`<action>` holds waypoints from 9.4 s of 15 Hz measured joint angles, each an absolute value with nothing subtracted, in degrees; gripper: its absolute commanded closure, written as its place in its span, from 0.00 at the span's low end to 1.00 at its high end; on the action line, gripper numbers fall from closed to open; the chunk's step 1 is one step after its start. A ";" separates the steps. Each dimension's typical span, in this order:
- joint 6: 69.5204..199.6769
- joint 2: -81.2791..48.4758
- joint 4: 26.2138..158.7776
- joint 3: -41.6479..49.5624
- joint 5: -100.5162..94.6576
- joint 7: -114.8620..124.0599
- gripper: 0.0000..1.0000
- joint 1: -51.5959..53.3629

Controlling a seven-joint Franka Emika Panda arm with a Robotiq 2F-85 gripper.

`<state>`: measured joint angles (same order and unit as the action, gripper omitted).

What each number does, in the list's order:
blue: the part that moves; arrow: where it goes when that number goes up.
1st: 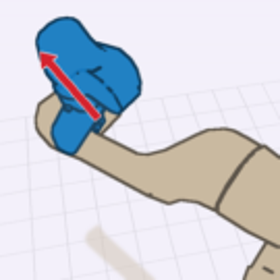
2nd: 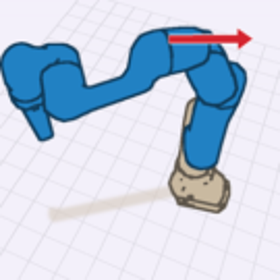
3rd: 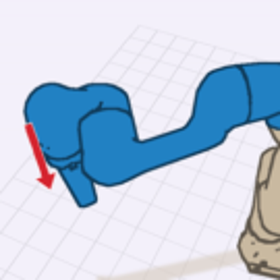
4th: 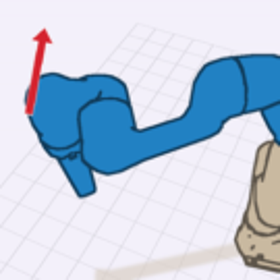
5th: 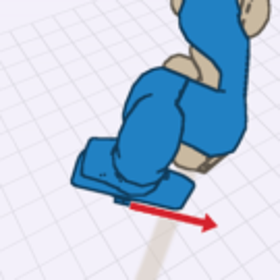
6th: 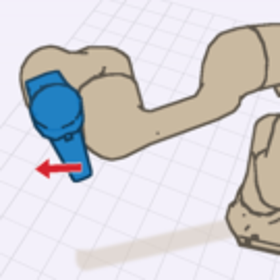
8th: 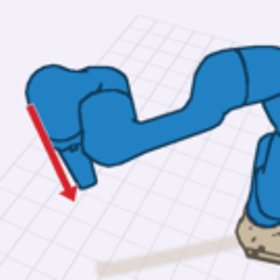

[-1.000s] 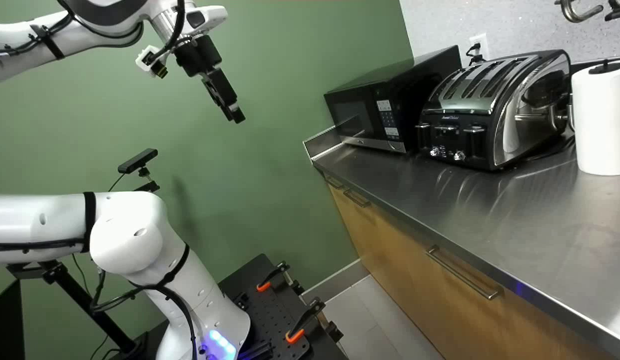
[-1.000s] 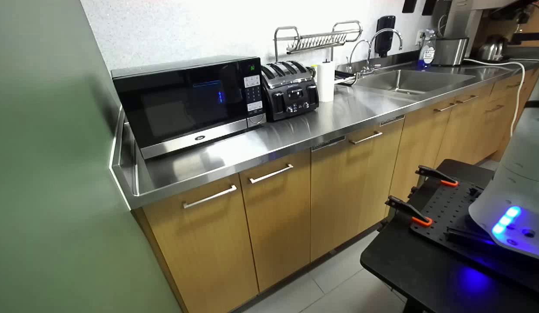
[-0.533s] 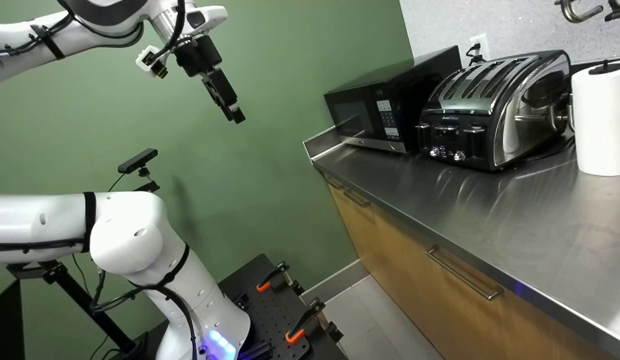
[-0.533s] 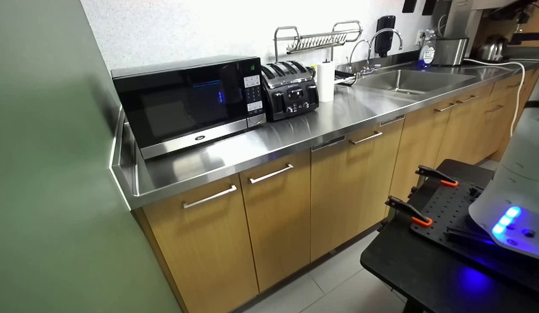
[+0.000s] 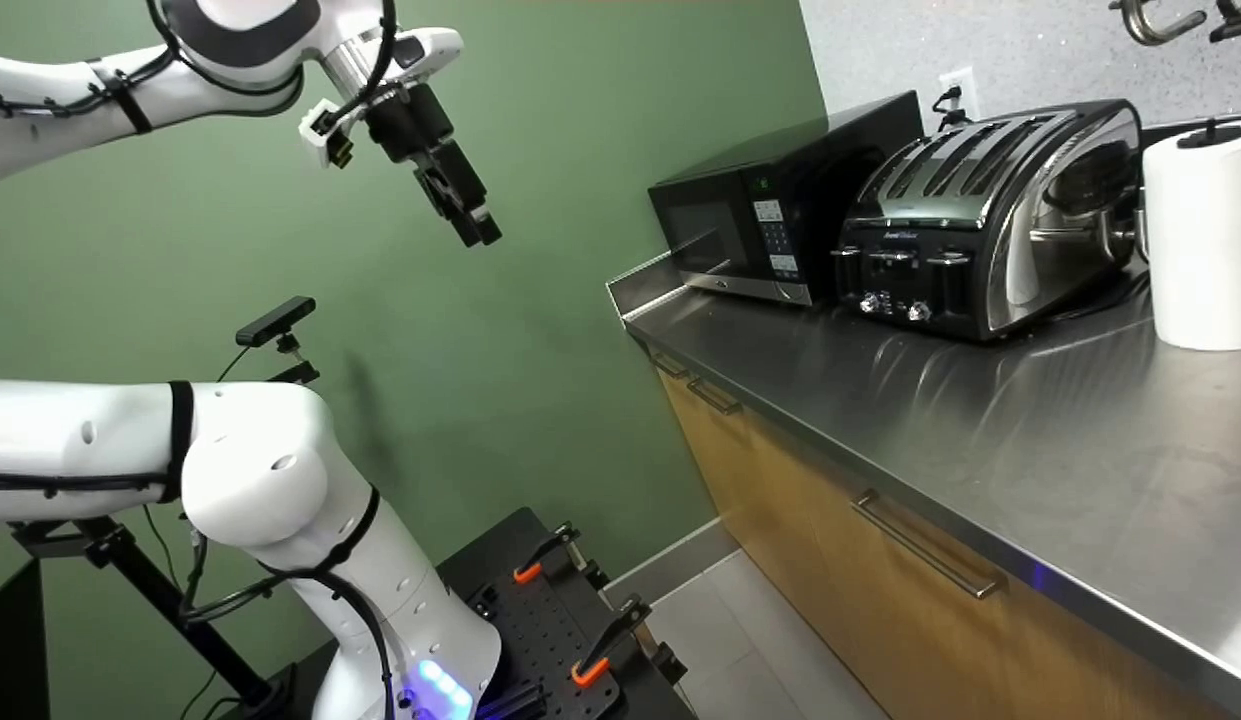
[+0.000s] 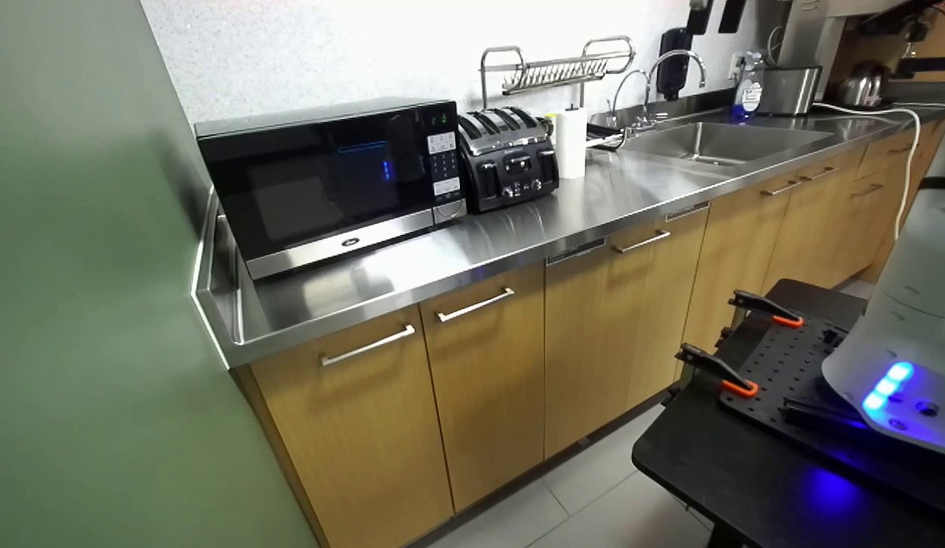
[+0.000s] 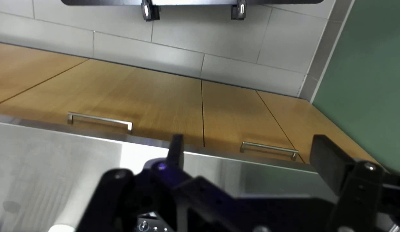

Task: Open the second cabinet door from the left

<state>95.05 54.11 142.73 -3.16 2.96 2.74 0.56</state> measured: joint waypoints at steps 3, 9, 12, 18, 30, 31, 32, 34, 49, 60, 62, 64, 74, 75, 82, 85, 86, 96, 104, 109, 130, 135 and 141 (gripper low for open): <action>101.97 49.32 143.95 -11.28 2.11 4.74 0.00 1.89; 116.31 34.66 146.42 -20.90 -8.36 14.26 0.00 1.96; 116.74 32.75 146.41 -20.10 -8.91 14.90 0.00 2.76; 116.60 32.92 146.32 -20.32 -12.05 18.12 0.00 3.24; 103.38 -3.37 138.64 -42.57 -50.65 51.72 0.00 -5.35; 101.32 -6.99 137.82 -39.68 -54.02 51.89 0.00 -2.01; 99.87 -10.49 136.86 -36.61 -57.03 51.90 0.00 1.35; 99.14 -16.02 134.70 -30.91 -59.85 52.13 0.00 7.11; 96.50 -36.12 122.56 -18.65 -85.16 54.84 0.00 25.55; 91.84 -46.04 115.49 -18.11 -93.05 57.80 0.00 28.77; 91.88 -48.09 115.57 -17.98 -99.92 61.84 0.00 28.77; 91.77 -50.55 115.62 -17.55 -106.16 67.76 0.00 28.75; 91.50 -53.27 114.75 -17.92 -108.57 71.43 0.00 28.04; 91.44 -53.38 114.56 -17.90 -108.57 71.43 0.00 27.84; 91.18 -55.14 111.95 -17.57 -108.84 71.38 0.42 26.29; 91.19 -56.36 110.25 -17.50 -109.28 71.19 0.50 26.13; 91.19 -56.79 109.65 -17.50 -109.70 71.13 0.53 26.11; 92.02 -59.56 106.94 -17.52 -119.31 69.78 1.00 26.10; 91.32 -59.11 107.99 -17.90 -120.07 69.12 0.97 25.97; 88.92 -57.26 113.37 -20.29 -118.91 69.61 0.97 25.87; 84.26 -42.68 135.14 -38.85 -71.09 88.03 0.00 18.97; 87.65 -29.44 140.69 -42.83 -61.75 87.95 0.00 19.09; 103.85 -13.15 145.46 -38.72 -66.64 88.18 0.00 18.18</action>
<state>103.85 -13.15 145.46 -38.72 -66.64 88.18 18.18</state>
